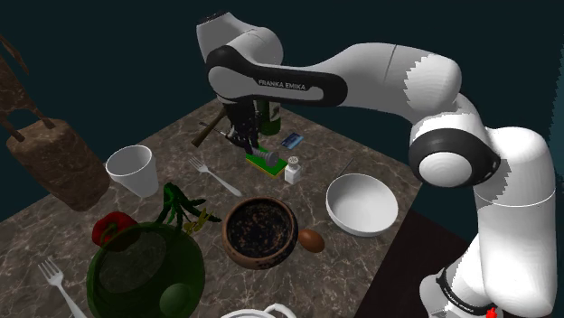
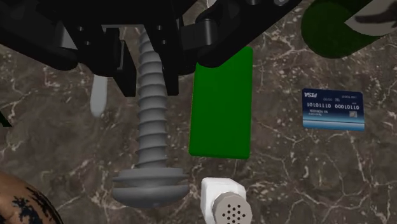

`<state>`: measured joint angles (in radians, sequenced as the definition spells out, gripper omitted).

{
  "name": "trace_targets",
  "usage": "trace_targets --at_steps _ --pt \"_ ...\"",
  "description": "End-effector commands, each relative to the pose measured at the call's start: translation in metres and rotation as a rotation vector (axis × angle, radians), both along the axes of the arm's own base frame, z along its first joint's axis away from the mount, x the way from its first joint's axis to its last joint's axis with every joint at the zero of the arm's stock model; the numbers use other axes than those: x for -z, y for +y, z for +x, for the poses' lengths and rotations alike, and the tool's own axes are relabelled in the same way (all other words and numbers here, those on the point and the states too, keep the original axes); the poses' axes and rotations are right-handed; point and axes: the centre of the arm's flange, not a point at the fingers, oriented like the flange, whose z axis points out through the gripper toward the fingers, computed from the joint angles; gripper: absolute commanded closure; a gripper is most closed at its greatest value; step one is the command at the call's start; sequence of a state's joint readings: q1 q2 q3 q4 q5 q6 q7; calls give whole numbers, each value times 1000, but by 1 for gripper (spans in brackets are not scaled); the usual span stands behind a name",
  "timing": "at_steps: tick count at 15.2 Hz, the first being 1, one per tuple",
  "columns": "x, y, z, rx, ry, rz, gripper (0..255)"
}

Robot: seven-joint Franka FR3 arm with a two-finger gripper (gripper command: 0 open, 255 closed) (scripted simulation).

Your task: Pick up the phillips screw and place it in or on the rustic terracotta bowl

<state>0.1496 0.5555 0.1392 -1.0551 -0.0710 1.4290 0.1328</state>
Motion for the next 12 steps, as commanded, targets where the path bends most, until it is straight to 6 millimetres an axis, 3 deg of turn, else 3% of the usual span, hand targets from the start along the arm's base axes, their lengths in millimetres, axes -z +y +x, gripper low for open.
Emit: trace_targets --at_steps 1,11,12 --pt "-11 0 -1 0 1 0 255" --pt "-59 0 -1 0 1 0 255" --pt "-60 8 -11 0 1 0 255"
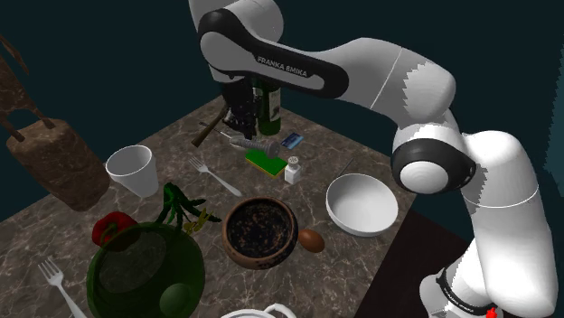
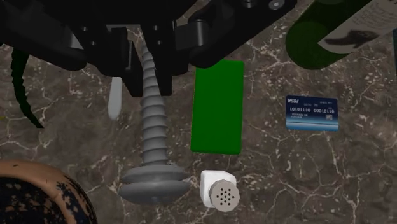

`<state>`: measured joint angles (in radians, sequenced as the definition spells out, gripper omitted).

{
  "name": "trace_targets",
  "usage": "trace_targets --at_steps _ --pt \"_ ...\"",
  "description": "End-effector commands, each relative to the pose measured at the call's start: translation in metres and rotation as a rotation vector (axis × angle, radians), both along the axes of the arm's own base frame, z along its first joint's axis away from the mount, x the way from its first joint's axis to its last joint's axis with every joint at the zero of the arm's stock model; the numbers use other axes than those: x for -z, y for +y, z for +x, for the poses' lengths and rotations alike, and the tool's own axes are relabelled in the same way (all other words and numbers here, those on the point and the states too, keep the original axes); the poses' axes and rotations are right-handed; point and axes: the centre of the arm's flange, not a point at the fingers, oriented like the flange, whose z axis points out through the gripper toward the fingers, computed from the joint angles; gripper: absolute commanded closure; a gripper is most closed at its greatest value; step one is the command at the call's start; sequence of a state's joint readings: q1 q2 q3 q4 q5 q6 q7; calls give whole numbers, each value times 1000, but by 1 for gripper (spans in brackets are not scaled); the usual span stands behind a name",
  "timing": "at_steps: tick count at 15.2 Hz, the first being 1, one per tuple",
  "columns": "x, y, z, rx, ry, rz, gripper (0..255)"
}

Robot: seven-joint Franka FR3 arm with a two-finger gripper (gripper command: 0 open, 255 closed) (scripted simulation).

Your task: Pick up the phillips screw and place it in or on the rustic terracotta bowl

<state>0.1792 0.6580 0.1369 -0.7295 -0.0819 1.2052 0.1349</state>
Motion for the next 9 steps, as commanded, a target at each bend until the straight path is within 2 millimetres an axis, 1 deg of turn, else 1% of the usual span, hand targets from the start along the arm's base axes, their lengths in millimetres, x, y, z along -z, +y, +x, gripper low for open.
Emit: trace_targets --at_steps 1,3,4,5,9 --pt "-3 13 -17 0 -1 0 255" --pt "-4 31 -37 0 -1 0 255" --pt "-5 22 -26 0 1 1 255" --pt "-5 22 -26 0 1 1 0" --pt "47 20 -15 -19 10 3 0"
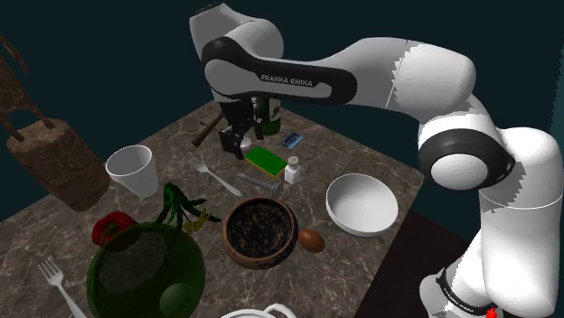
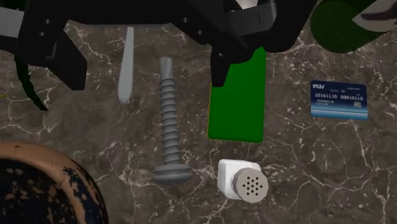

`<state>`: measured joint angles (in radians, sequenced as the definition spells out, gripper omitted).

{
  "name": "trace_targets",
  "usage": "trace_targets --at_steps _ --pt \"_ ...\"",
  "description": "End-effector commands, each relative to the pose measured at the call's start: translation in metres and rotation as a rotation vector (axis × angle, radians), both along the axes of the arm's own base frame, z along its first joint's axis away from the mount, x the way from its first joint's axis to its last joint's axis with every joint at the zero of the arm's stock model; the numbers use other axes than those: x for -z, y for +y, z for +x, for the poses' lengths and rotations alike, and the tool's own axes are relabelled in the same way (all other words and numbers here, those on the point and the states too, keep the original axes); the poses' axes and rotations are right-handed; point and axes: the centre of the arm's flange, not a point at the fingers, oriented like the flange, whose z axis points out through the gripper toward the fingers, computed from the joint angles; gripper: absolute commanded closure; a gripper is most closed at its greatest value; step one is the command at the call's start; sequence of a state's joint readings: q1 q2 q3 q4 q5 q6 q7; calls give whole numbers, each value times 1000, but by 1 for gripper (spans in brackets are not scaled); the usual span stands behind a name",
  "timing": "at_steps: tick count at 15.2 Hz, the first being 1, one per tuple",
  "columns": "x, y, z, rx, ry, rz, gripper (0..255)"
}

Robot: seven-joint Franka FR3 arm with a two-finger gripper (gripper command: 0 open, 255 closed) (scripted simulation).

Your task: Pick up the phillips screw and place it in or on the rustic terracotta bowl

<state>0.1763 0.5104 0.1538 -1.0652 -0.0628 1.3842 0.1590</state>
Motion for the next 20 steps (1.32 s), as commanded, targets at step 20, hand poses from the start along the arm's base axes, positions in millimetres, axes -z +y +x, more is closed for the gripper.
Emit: trace_targets --at_steps 20 --pt "154 -2 14 -42 19 5 0"
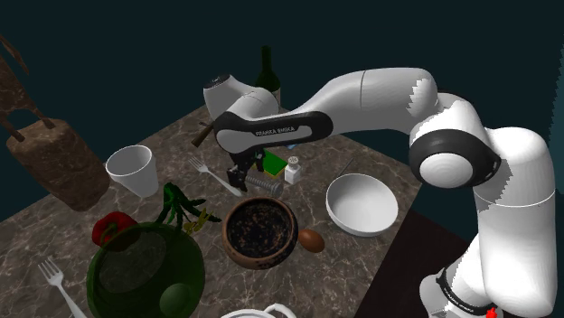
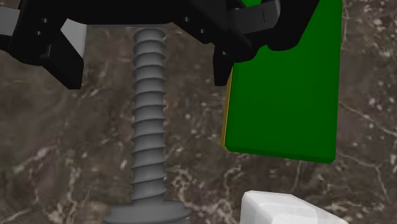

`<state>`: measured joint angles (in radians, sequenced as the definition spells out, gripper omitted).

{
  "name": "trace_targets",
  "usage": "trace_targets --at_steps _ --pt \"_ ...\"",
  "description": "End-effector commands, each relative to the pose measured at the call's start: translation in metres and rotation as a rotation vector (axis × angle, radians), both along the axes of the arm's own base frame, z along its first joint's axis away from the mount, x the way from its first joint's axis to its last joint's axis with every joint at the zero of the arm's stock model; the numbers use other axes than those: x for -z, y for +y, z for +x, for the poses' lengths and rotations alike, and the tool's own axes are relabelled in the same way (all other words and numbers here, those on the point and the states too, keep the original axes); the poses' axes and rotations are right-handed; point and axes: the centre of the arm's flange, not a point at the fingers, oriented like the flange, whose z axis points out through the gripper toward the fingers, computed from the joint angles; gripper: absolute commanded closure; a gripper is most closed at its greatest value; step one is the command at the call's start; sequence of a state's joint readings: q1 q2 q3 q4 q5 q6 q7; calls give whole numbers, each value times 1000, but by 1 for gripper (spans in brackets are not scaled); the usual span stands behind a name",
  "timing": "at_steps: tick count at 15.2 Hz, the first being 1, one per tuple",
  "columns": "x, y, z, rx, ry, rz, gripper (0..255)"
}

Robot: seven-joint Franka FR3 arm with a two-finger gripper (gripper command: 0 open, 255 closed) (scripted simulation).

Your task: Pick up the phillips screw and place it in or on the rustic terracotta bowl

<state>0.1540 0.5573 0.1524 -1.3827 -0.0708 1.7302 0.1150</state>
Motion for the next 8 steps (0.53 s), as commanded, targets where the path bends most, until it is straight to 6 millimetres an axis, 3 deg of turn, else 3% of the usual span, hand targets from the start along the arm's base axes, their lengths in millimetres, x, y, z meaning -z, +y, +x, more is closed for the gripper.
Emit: trace_targets --at_steps 1,3,4,8 --pt "0 0 0 0 0 0 0" --pt "0 0 0 0 0 0 0" --pt "0 0 0 0 0 0 255" --pt "0 0 0 0 0 0 255"
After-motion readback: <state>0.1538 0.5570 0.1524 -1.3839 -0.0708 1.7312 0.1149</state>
